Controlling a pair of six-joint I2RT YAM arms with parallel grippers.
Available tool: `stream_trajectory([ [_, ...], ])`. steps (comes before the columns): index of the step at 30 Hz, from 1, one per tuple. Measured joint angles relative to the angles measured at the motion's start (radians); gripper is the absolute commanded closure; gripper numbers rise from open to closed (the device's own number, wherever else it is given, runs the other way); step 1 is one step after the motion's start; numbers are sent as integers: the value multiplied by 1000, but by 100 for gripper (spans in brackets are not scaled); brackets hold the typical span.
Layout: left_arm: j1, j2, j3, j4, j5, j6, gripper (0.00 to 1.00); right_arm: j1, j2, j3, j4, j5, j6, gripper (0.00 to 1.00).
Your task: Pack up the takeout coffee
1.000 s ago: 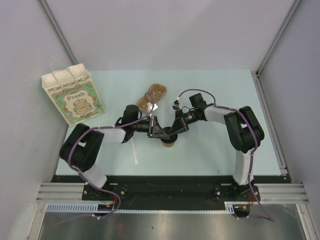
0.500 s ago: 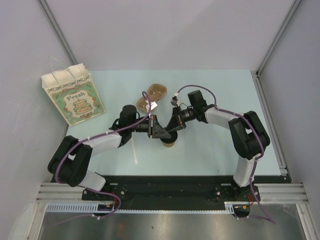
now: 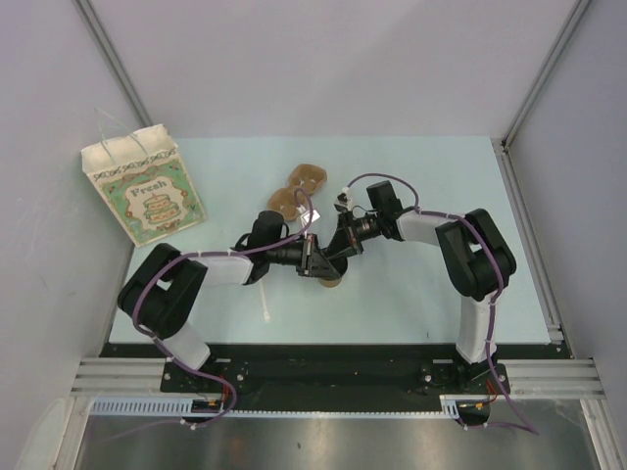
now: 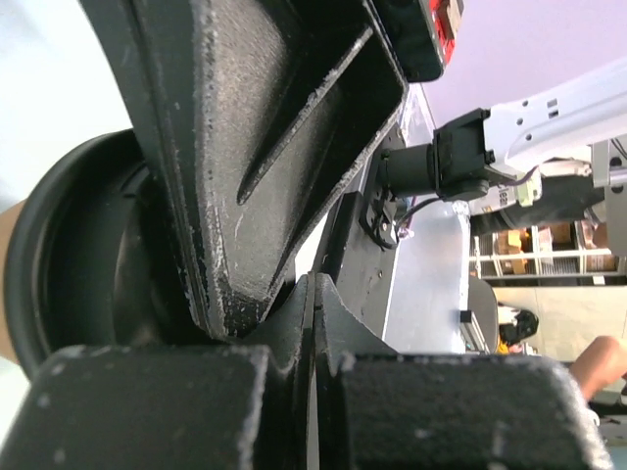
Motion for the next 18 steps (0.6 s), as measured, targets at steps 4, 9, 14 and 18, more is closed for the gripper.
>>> stream_trajectory([
  [4,-1,11,5,2,16,13,100,0,8,6,-3,-16,-1,100],
  [9,-2,7,5,2,20,21,100,0,8,6,-1,-18,1,100],
  [14,2,-35,6,-45,-10,31,78,11,-2,2,44,-4,14,100],
  [18,3,-124,32,-108,-18,56,58,23,-34,0,71,13,15,93],
])
